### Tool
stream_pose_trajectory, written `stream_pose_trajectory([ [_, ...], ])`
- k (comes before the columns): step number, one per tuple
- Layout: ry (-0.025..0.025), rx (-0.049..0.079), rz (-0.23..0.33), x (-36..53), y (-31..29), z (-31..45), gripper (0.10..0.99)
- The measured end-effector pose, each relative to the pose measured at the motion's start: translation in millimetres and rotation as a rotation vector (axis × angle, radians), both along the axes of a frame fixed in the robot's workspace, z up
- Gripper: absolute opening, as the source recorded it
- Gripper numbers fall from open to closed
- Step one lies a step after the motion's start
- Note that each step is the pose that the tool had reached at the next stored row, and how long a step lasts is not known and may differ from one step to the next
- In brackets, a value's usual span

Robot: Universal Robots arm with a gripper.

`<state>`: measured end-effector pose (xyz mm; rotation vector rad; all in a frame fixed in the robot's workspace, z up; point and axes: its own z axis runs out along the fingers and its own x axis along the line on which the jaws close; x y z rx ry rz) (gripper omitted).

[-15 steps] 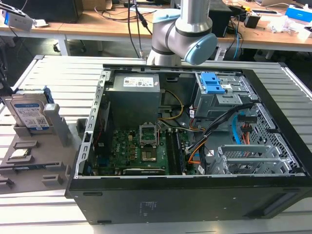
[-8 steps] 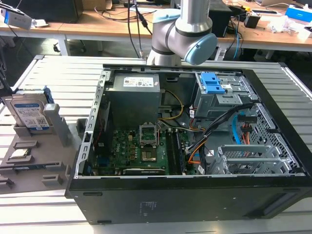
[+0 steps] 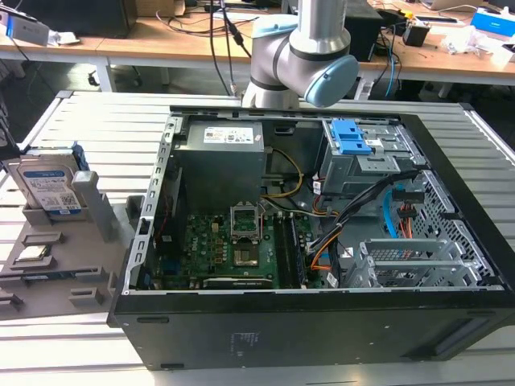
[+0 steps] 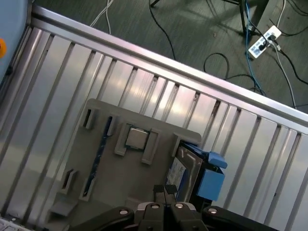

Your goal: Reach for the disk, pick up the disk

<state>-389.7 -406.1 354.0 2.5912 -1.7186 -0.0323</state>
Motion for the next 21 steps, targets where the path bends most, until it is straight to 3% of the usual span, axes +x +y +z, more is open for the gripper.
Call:
stream_pose_trajectory([
  [10, 0.0, 0.0, 0.176, 0.0, 0.0, 0.0, 0.106],
  [16, 0.0, 0.0, 0.255, 0.0, 0.0, 0.0, 0.106],
  [21, 0.0, 0.0, 0.357, 0.0, 0.0, 0.0, 0.106],
])
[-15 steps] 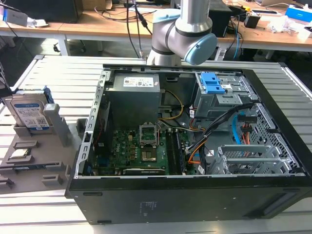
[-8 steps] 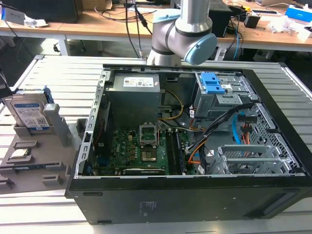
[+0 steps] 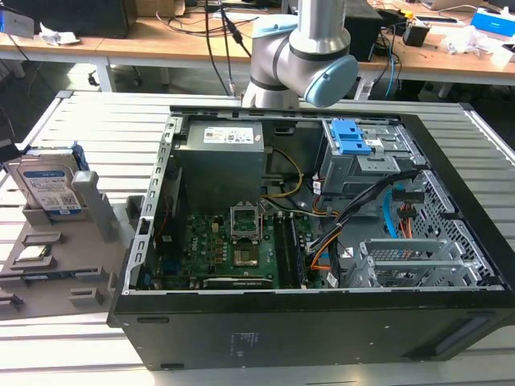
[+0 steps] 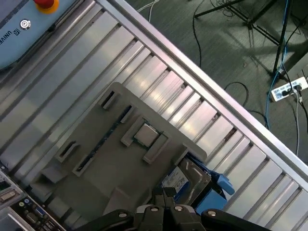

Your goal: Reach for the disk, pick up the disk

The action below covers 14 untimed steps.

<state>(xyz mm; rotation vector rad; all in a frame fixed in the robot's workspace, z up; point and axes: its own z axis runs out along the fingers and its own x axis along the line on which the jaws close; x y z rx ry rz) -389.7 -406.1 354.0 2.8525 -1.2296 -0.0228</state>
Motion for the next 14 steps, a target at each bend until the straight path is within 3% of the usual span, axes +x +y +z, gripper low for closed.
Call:
stream_pose_trajectory([
  [9, -0.0001, 0.0, 0.14, 0.0, 0.0, 0.0, 0.106],
  [14, -0.0001, 0.0, 0.163, 0.0, 0.0, 0.0, 0.106],
])
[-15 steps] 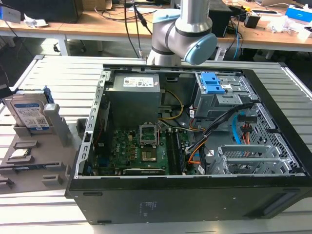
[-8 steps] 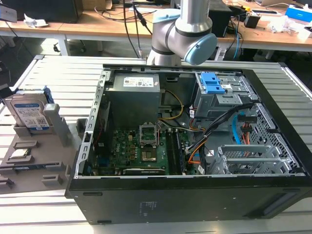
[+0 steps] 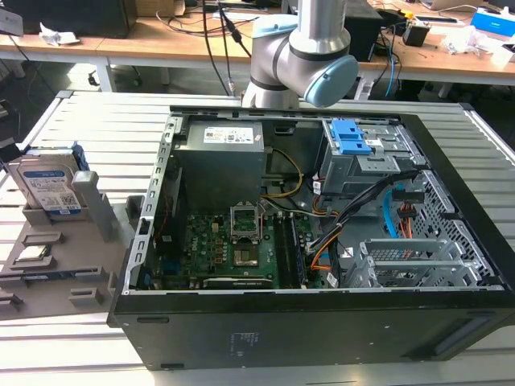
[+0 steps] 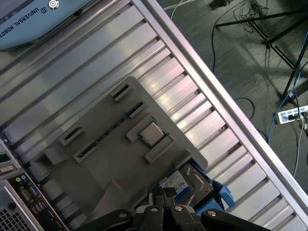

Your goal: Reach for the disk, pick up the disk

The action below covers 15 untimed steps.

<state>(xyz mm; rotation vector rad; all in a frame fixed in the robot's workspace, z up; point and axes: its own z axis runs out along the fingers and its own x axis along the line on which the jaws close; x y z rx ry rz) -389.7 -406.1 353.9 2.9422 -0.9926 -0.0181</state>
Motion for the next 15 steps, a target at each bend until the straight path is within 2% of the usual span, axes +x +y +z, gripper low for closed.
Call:
stream_pose_trajectory([
  [3, 0.0, 0.0, -0.01, 0.0, 0.0, 0.0, 0.106],
  [7, 0.0001, -0.002, -0.1, 0.0, 0.0, -0.4, 0.106],
  [15, 0.0, -0.005, -0.232, 0.0, 0.0, -0.8, 0.106],
])
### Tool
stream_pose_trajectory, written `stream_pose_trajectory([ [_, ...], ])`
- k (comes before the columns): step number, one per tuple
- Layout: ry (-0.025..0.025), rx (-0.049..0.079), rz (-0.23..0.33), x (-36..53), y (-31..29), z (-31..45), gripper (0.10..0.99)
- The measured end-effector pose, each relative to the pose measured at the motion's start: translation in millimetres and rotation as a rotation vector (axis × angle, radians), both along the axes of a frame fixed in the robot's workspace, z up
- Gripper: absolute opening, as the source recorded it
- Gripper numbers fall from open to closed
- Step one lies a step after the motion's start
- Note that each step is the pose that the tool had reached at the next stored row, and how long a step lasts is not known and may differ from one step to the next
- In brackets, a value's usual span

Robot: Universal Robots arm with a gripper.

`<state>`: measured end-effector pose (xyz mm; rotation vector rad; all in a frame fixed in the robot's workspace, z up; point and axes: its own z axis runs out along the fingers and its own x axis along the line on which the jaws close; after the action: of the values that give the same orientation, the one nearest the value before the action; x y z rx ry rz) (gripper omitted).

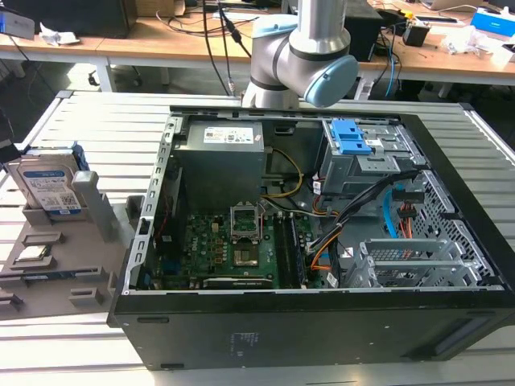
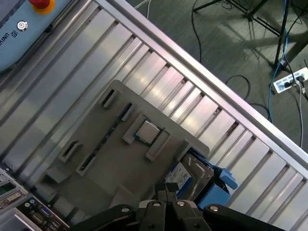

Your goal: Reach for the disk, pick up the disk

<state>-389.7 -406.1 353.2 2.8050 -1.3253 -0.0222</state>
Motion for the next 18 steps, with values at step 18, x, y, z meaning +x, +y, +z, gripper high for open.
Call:
stream_pose_trajectory([
  [18, 0.0001, -0.005, -0.315, 0.0, 0.0, -0.4, 0.106],
])
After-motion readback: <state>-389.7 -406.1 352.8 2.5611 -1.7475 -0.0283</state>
